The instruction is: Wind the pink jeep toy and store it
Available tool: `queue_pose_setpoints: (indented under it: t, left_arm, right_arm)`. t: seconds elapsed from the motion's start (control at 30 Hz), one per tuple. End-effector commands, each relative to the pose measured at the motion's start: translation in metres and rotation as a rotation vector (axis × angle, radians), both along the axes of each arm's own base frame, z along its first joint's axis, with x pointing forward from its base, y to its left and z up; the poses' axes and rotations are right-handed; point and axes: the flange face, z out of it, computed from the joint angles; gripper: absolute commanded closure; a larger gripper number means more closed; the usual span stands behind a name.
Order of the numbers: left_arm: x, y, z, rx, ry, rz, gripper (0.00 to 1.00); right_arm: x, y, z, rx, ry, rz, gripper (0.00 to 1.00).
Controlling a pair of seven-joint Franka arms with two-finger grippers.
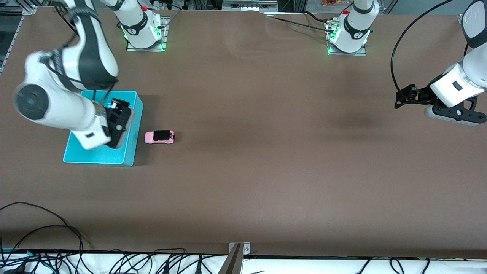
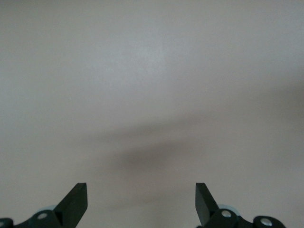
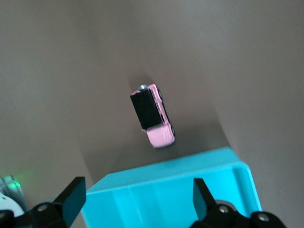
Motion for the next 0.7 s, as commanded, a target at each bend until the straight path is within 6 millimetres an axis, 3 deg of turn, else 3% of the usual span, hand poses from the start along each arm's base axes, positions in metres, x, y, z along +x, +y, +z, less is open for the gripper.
queue_pose_setpoints:
  t: [0.0,0.2,0.27,0.4,0.67]
  left_arm:
    - [-0.001,-0.002,0.005,-0.005,0.011,0.044,0.0]
    - [-0.001,0.0,0.013,-0.009,0.016,0.046,0.0]
    - [-0.001,0.003,0.026,-0.006,0.0,0.052,0.0]
    - [0.0,0.016,0.043,-0.009,-0.031,0.068,0.0]
    - [0.003,0.012,0.065,-0.007,-0.078,0.067,0.0]
  right_arm:
    - [0.001,-0.003,-0.053,0.073,0.001,0.157,0.0]
    - [-0.015,0.003,-0.105,0.09,-0.064,0.243,0.0]
    - [-0.022,0.007,-0.12,0.09,-0.081,0.255,0.0]
    - [-0.032,0.019,-0.138,0.097,-0.115,0.278,0.0]
    - [-0.052,0.022,-0.171,0.1,-0.16,0.331,0.0]
